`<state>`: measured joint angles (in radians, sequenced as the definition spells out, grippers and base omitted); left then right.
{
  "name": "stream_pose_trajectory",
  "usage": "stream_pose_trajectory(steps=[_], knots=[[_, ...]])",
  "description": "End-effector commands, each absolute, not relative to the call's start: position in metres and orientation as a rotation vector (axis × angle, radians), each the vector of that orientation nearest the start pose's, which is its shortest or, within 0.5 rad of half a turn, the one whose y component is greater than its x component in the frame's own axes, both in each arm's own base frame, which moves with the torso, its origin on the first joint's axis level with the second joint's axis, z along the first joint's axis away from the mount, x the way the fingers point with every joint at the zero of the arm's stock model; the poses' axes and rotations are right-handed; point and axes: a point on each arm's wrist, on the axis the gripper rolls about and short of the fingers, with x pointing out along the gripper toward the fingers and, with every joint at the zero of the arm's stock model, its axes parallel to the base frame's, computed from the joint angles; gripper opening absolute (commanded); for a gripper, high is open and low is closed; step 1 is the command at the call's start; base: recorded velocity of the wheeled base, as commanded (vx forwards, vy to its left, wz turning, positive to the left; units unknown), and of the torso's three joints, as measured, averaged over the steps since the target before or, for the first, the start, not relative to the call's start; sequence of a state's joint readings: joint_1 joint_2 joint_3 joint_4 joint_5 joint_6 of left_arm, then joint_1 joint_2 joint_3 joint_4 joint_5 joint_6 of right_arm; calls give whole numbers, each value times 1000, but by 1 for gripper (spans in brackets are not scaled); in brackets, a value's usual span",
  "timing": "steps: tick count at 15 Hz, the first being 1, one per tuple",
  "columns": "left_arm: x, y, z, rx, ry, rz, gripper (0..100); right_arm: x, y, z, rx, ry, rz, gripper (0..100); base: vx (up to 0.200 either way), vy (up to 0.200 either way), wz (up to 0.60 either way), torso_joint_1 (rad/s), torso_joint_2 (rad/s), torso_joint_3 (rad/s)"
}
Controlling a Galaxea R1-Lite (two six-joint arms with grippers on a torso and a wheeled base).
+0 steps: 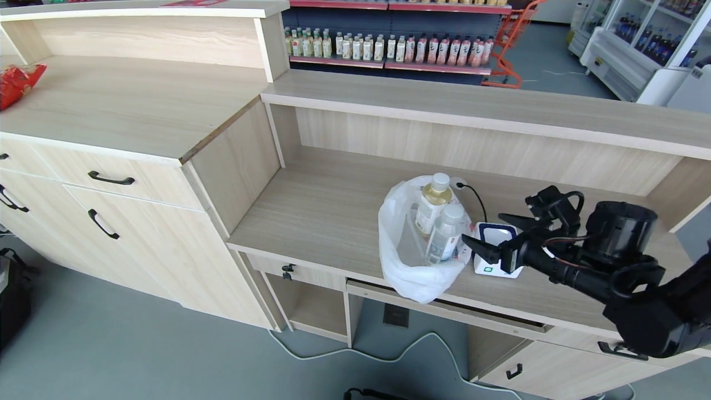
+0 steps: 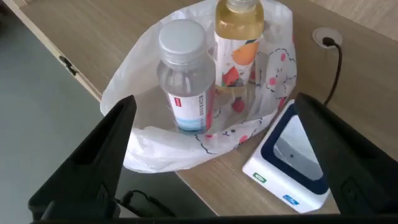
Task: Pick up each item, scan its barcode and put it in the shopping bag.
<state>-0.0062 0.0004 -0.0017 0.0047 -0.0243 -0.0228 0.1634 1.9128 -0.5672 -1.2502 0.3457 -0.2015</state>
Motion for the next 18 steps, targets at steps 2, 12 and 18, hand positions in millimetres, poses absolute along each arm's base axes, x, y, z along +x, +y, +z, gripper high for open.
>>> stream_pose_trajectory(steps=[2,12,18], knots=[[-23,0,75,-23,3,-29,100,256,5,173,-313,-22,337,100,0,0,0,0,0,0],[-23,0,75,-23,3,-31,100,158,-47,185,-55,59,-162,100,0,0,-360,1,1,0],[-23,0,75,-23,3,-31,100,50,-10,127,-75,102,-234,100,0,0,0,0,0,0]])
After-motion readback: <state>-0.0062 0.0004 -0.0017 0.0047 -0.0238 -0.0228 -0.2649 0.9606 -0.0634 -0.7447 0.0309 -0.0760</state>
